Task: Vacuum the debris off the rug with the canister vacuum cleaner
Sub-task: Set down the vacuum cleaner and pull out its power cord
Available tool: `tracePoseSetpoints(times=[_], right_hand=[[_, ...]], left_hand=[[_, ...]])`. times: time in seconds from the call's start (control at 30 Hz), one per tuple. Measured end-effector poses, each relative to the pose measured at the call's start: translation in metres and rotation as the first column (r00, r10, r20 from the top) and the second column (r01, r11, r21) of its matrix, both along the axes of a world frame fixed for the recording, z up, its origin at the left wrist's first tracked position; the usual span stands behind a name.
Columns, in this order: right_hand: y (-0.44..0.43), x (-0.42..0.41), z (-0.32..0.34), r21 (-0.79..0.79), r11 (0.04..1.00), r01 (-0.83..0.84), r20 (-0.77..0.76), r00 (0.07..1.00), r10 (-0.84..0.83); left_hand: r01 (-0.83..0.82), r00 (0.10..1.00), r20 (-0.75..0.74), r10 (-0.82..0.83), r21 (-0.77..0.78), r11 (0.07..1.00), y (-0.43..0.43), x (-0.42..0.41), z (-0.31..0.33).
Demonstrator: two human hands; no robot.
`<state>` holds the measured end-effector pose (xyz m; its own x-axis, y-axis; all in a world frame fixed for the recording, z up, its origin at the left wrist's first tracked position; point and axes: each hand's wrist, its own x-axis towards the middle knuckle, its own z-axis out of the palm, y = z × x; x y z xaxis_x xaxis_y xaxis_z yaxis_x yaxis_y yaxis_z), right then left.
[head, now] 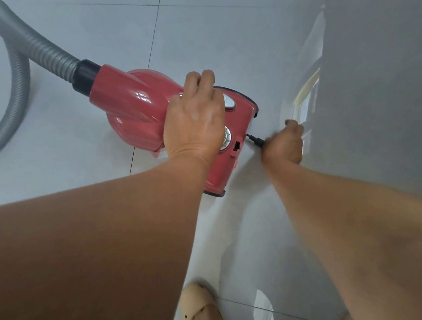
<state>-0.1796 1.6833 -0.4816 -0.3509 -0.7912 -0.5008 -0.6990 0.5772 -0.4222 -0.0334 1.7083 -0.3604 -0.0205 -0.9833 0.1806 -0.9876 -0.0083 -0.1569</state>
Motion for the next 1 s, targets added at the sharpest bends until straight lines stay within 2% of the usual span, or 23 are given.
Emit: tracePoseSetpoints(times=[0.07,0.13,0.23,0.33,0.47,0.53,0.6,0.63,0.67,0.7,0.77,0.87,0.93,1.0], right_hand=[[-0.008,0.020,-0.006,-0.047,0.961,-0.272,0.078,0.958,0.275],[-0.011,0.032,-0.006,0.035,0.920,-0.389,0.147,0.913,0.381],[-0.006,0.026,-0.004,0.112,0.895,-0.433,0.091,0.901,0.424],[0.007,0.009,0.003,0.146,0.872,-0.468,-0.098,0.870,0.483],[0.010,-0.032,0.009,0.406,0.847,-0.342,-0.215,0.865,0.453],[0.008,-0.023,0.009,0.393,0.848,-0.355,-0.149,0.886,0.440],[0.004,0.004,-0.001,0.301,0.876,-0.377,0.111,0.926,0.360],[0.004,0.017,-0.008,0.268,0.882,-0.389,0.233,0.914,0.332],[0.006,0.022,-0.012,0.260,0.878,-0.403,0.278,0.901,0.331],[0.011,0.022,-0.014,0.265,0.870,-0.416,0.251,0.901,0.354],[0.024,-0.009,-0.014,0.288,0.862,-0.416,0.023,0.903,0.429],[0.042,-0.080,0.002,0.432,0.813,-0.391,-0.266,0.806,0.529],[0.036,-0.094,0.007,0.481,0.817,-0.319,-0.299,0.816,0.495],[0.029,-0.075,0.000,0.382,0.840,-0.385,-0.201,0.852,0.483]], left_hand=[[-0.011,1.000,-0.009,0.011,-0.014,1.000,-0.001,0.001,-0.001],[-0.010,1.000,-0.007,0.010,-0.012,1.000,-0.001,0.001,-0.001],[-0.010,1.000,-0.019,0.010,0.001,1.000,-0.001,0.002,-0.001],[-0.013,0.999,-0.031,0.014,0.019,1.000,-0.001,0.002,0.001],[-0.015,1.000,-0.017,0.016,0.026,1.000,-0.001,0.000,0.003],[-0.018,1.000,-0.024,0.018,0.015,1.000,-0.001,0.000,0.003],[-0.017,0.999,-0.035,0.017,0.002,1.000,-0.002,0.000,0.002],[-0.017,0.999,-0.035,0.017,0.000,1.000,-0.002,-0.001,0.003],[-0.014,0.999,-0.031,0.014,-0.001,1.000,-0.002,-0.002,0.003],[-0.009,1.000,-0.024,0.009,0.001,1.000,-0.001,0.000,0.002],[0.000,1.000,-0.019,0.000,0.008,1.000,-0.001,0.001,0.002],[-0.011,1.000,-0.007,0.011,0.025,1.000,0.000,0.002,0.003],[-0.023,1.000,-0.006,0.024,0.045,0.999,-0.002,0.001,0.004],[-0.030,1.000,0.006,0.030,0.047,0.998,0.000,0.001,0.005]])
